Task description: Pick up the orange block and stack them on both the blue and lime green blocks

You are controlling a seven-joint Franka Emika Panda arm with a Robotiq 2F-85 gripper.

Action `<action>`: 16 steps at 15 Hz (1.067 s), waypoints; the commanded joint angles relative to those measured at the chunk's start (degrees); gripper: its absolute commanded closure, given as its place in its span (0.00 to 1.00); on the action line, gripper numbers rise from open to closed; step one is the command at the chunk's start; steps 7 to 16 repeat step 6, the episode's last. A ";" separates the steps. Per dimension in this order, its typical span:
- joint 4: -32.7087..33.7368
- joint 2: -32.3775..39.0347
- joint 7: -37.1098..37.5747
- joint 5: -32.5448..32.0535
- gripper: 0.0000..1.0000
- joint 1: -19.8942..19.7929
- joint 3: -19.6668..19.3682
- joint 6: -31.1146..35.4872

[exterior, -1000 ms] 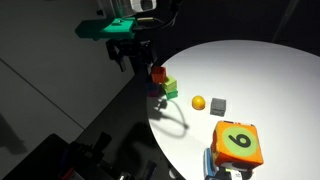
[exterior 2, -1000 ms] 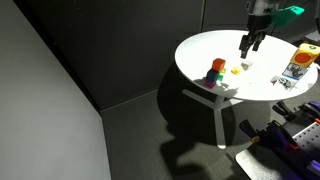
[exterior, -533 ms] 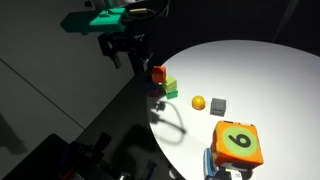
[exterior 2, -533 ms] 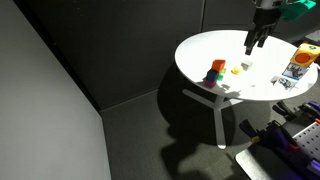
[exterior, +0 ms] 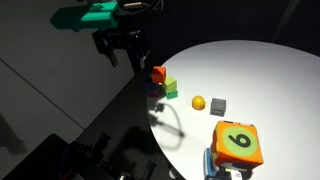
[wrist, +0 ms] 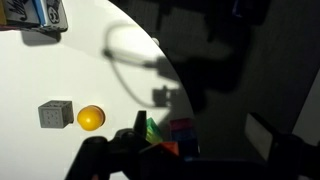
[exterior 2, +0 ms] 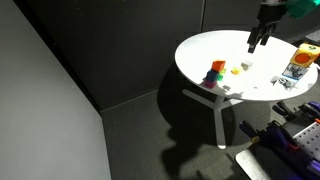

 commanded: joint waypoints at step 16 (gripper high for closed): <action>0.07 0.32 0.02 0.00 0.00 0.02 0.00 -0.10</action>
